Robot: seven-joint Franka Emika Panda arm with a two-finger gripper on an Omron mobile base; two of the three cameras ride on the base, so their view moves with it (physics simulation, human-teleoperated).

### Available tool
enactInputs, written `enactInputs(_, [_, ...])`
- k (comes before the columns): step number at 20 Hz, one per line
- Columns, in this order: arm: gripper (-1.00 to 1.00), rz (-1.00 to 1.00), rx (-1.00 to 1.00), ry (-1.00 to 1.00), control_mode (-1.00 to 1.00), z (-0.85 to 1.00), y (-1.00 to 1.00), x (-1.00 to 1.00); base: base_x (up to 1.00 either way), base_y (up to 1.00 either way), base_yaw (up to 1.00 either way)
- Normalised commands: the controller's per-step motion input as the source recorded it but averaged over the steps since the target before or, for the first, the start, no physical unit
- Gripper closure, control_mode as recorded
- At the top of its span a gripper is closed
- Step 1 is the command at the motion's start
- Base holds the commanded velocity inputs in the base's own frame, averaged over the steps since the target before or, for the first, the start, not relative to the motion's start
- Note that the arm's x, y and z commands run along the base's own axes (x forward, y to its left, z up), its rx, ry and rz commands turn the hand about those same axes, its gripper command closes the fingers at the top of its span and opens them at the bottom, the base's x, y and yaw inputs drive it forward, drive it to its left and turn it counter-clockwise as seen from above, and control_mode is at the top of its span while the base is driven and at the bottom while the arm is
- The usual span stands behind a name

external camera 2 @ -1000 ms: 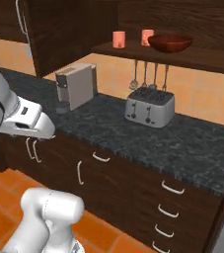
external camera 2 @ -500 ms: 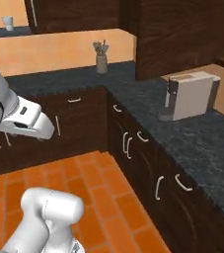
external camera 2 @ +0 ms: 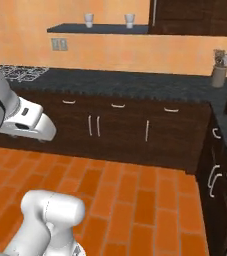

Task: Gather all objects into one cabinet and sort the glasses and bowls to opposite sides.

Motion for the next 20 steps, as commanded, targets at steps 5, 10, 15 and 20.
enactInputs(5, [-1.0,0.0,0.0,0.0,1.0,0.0,0.0,0.0,0.04,0.0,0.73])
enactInputs(10, [-1.0,0.0,0.0,0.0,1.0,0.0,0.0,0.0,0.04,0.0,0.71])
enactInputs(15, [-1.0,0.0,0.0,0.0,1.0,0.0,0.0,0.0,0.07,-0.01,0.84])
enactInputs(20, [-1.0,0.0,0.0,0.0,1.0,0.0,0.0,0.0,0.02,-0.04,0.68])
